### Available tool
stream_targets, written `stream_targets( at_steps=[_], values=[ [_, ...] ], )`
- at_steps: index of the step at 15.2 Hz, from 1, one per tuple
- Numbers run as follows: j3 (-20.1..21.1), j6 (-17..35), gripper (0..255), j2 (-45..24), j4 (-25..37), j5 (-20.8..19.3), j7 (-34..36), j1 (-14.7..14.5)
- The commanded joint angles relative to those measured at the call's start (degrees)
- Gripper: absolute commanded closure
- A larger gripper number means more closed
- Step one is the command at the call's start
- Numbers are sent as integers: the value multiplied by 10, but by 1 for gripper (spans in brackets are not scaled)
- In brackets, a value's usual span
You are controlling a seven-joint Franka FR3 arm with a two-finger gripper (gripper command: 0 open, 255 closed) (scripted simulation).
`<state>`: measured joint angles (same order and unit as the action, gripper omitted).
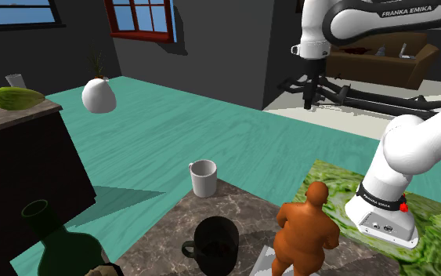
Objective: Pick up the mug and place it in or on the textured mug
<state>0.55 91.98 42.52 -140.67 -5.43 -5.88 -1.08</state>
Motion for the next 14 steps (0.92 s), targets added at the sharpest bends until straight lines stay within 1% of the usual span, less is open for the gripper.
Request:
stream_targets(
  at_steps=[1, 8, 14],
  values=[
    [0, 0, 0, 0, 0, 0, 0, 0],
    [68, 72, 0, -82, 13, 50, 79, -33],
    [123, 131, 0, -173, 50, 74, 145, -55]
  ],
)
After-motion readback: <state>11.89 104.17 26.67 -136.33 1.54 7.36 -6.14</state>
